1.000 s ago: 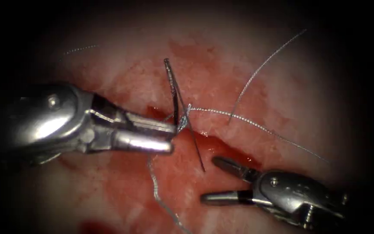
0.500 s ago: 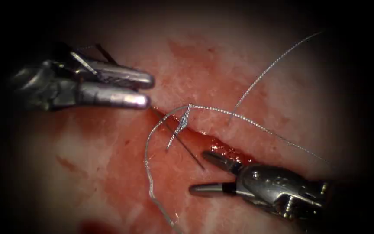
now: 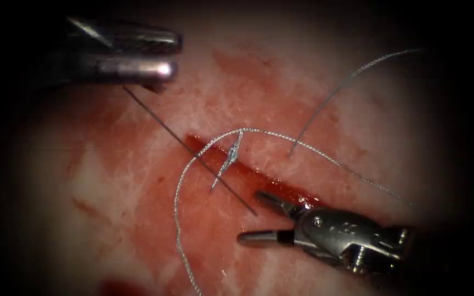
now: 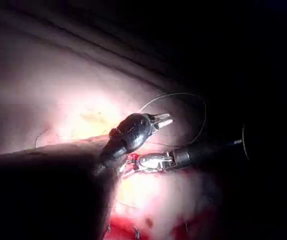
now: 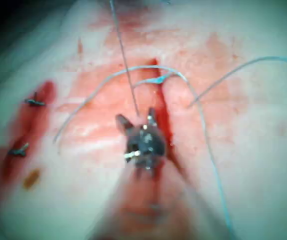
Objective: Wound Closure
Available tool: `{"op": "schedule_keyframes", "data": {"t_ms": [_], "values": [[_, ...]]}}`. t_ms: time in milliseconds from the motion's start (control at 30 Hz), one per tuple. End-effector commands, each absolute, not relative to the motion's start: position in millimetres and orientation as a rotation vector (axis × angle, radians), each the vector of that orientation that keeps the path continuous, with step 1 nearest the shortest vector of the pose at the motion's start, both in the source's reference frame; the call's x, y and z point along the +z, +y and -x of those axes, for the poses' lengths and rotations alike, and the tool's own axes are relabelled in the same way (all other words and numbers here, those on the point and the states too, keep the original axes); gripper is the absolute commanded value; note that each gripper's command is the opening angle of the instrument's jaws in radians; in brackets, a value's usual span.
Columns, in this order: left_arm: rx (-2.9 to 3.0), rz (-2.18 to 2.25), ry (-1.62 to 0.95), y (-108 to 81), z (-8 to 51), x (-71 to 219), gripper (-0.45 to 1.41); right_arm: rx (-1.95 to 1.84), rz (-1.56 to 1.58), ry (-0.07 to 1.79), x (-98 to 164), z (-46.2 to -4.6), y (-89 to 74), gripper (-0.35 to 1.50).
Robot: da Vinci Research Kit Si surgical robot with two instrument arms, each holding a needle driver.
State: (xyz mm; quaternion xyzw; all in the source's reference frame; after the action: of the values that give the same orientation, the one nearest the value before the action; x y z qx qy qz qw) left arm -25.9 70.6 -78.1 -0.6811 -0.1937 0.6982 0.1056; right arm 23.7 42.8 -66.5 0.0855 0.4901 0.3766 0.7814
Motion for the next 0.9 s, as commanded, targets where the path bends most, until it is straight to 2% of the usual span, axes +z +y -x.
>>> {"op": "schedule_keyframes", "data": {"t_ms": [33,133,167,233,267,300,900], "values": [[2.03,1.992,-0.551,71.1,26.8,-77,-0.35,0.815,-0.191,1.057,-67,-24.4,42.5,1.1],[2.025,1.953,-0.513,72.9,28.9,-77,-0.35,0.824,-0.183,1.056,-68,-24.6,42.7,0.98],[2.025,1.953,-0.509,72.9,29.4,-77,-0.35,0.815,-0.166,1.055,-68,-24.6,42.7,0.88],[2.029,1.95,-0.495,72.9,30.4,-76,-0.35,0.809,-0.143,1.049,-68,-24.6,42.7,0.53],[2.032,1.949,-0.489,72.7,30.7,-76,-0.35,0.797,-0.124,1.039,-68,-24.6,42.5,0.14],[2.043,1.947,-0.481,72.5,30.9,-75,-0.35,0.685,-0.085,0.984,-67,-24.5,41.8,-0.35],[2.11,1.868,-0.363,70.8,31.3,-67,-0.35,0.627,-0.144,0.966,-75,-22.4,39.3,-0.35]]}}
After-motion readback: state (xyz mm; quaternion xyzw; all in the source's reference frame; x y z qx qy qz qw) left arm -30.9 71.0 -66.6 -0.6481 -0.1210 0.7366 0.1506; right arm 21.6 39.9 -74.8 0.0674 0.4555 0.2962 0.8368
